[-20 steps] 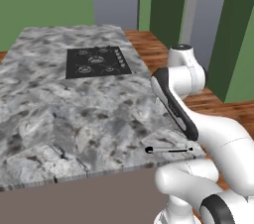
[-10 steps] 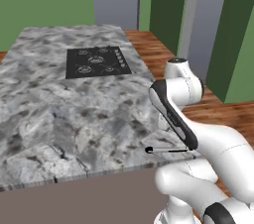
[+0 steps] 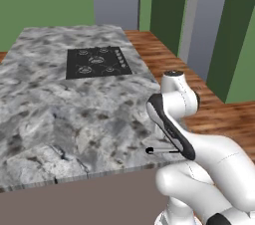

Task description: Pick up the tongs from the counter and place them near the plate next to the oven.

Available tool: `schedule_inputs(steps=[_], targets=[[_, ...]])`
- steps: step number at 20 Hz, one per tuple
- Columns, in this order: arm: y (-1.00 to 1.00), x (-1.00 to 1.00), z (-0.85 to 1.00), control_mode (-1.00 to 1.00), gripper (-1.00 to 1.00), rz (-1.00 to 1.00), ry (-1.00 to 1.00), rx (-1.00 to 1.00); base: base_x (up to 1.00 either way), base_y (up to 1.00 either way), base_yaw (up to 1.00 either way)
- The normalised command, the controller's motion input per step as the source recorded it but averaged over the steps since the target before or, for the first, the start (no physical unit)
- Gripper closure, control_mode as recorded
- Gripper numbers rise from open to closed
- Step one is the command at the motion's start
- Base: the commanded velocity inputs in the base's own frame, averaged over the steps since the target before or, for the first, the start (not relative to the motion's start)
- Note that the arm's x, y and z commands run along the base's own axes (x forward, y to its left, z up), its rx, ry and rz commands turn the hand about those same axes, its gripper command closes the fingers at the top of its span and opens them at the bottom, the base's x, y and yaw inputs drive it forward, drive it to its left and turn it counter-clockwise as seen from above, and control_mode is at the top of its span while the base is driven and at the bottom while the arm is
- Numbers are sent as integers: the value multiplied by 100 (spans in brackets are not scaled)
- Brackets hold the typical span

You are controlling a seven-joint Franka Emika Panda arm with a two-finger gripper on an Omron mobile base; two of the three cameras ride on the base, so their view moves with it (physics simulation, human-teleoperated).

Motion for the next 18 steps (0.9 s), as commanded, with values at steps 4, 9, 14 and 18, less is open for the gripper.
schedule_inputs(steps=[4, 9, 14, 18], targets=[[5, 0, -39, -100, -100, 0, -9, 0, 0, 0, 0], [9, 12, -44, -100, -100, -1, -7, -2, 0, 0, 0], [1, 23, -37, -100, -100, 0, 0, -1, 0, 0, 0], [1, 28, -40, -100, -100, 0, 0, 0, 0, 0, 0]])
